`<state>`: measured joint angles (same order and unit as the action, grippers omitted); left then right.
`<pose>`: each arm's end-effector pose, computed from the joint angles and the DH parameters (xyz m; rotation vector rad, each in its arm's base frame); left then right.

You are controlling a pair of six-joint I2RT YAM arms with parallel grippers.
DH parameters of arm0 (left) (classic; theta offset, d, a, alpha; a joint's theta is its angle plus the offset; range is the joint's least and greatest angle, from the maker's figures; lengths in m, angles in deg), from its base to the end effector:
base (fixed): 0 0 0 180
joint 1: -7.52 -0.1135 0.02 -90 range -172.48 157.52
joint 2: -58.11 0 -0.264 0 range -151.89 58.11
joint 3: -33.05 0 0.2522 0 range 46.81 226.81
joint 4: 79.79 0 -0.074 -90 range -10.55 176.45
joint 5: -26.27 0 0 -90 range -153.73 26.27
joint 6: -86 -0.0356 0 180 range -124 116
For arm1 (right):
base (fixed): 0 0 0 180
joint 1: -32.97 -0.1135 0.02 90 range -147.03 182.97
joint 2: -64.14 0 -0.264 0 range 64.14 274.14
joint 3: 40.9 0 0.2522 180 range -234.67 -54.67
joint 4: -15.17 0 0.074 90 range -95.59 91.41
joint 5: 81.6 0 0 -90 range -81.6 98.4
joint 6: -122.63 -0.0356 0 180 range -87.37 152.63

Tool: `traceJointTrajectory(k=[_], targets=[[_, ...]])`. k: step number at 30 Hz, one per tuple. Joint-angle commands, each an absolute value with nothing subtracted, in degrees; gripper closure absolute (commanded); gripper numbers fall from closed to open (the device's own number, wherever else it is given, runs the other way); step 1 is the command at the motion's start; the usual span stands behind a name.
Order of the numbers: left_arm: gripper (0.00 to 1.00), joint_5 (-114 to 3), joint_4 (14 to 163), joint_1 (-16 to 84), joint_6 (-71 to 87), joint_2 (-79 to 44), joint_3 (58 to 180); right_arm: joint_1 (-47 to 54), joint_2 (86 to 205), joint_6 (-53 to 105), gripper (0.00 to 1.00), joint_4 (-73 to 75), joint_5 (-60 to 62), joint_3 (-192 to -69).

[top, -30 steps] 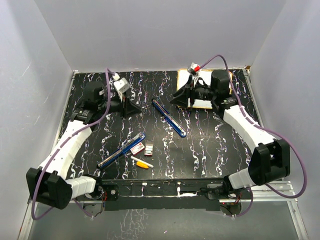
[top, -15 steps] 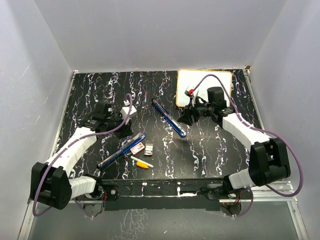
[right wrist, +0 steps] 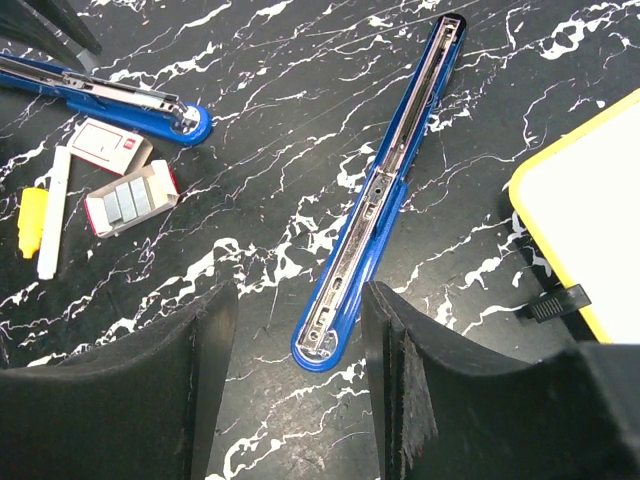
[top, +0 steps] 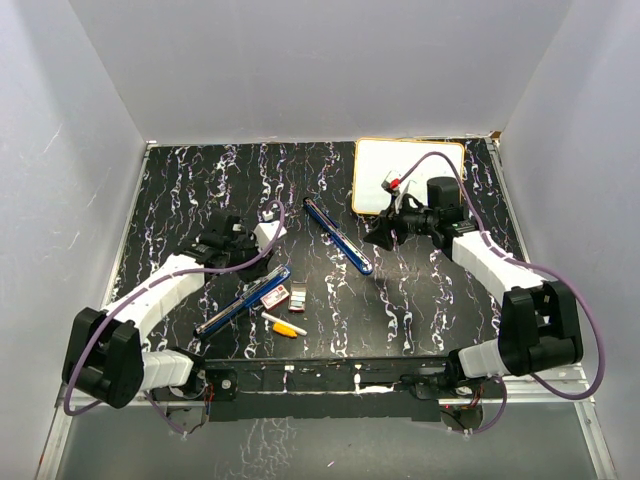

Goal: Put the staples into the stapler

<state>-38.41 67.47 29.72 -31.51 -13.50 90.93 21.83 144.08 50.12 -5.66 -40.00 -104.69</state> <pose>0.2302 -0.1104 0.2272 1.1659 2.0211 -0.4785 0.2834 0.0829 0.2446 -0.9473 1.8631 0.8588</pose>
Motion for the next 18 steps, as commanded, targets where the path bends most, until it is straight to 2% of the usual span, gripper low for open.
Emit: traceJointTrajectory(k=[1, 18], targets=[[0.99, -41.50, 68.80, 30.76, -30.99, -13.80, 90.57, 22.29, 141.37, 49.25, 0.45, -1.76, -42.07, -104.42], [0.99, -42.66, 70.28, 31.34, -28.07, -13.44, 88.47, 23.01, 140.07, 48.62, 0.41, -1.33, -39.80, -104.06]])
